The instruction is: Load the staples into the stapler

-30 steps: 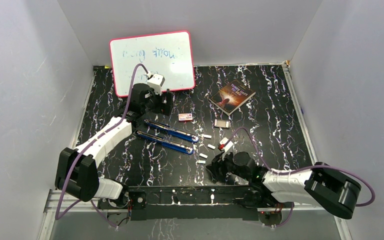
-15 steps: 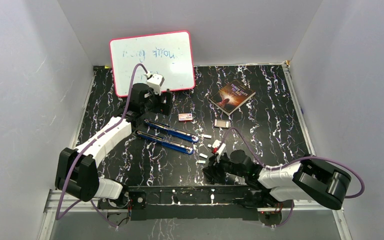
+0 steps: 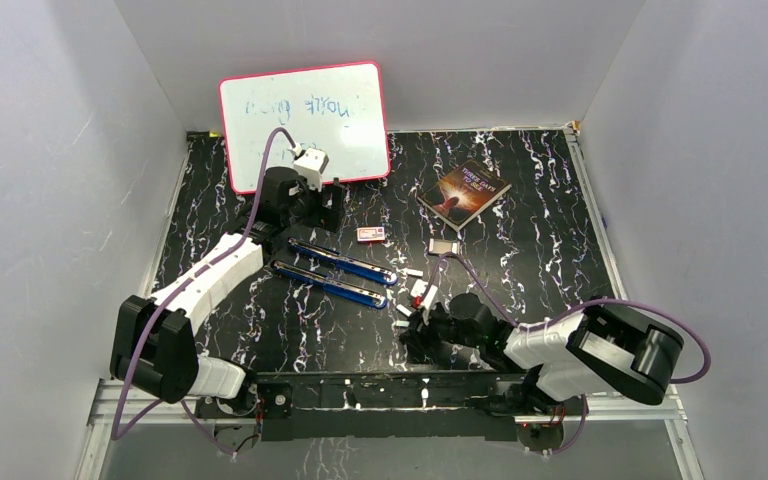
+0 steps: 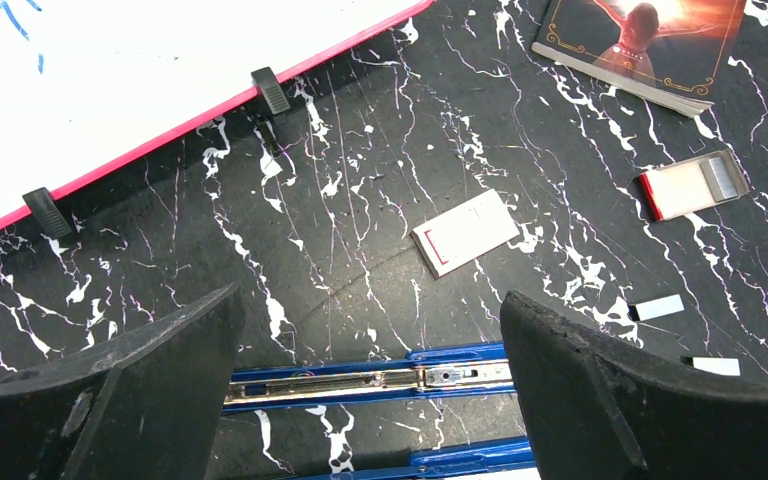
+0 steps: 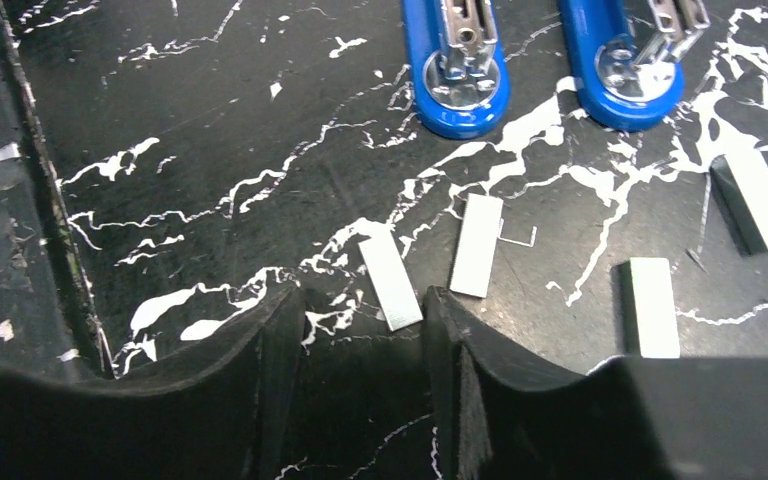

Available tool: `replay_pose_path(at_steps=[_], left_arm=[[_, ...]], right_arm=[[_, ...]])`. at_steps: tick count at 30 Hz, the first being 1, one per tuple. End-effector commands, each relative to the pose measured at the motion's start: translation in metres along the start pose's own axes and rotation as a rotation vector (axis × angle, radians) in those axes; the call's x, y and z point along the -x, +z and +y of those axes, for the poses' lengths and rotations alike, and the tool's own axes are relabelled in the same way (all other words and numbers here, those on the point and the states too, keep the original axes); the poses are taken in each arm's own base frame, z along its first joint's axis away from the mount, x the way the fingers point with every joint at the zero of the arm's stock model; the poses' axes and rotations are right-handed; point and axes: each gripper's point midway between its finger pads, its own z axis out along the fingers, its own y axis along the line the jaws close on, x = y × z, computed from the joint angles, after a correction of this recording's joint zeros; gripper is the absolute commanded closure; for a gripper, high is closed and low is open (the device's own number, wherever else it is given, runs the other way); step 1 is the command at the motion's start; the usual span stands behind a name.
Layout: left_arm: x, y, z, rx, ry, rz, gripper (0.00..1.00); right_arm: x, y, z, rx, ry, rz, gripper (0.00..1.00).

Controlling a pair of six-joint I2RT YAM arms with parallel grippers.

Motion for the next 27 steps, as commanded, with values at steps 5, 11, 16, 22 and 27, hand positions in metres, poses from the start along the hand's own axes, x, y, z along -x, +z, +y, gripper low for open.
replay_pose_path(at_steps=[5,11,16,22,27], left_arm=[[0.014,-0.007,0.005,0.01,0.008,-0.033,0.02],[0.012,-0.007,0.005,0.007,0.007,-0.03,0.02],[0.012,-0.006,0.004,0.005,0.006,-0.028,0.02],[0.012,-0.006,0.004,0.003,0.003,-0.029,0.02],[0.013,-0.006,0.004,-0.001,0.001,-0.03,0.02]], right_arm=[[-0.011,0.001,0.019,0.101,0.001,0.065,0.58],[-0.017,-0.001,0.001,-0.009,0.009,0.088,0.58],[-0.021,0.0,-0.007,-0.054,0.008,0.111,0.45],[-0.021,0.002,-0.007,-0.067,0.022,0.112,0.46],[-0.026,0.004,-0.007,-0.1,0.013,0.136,0.52]])
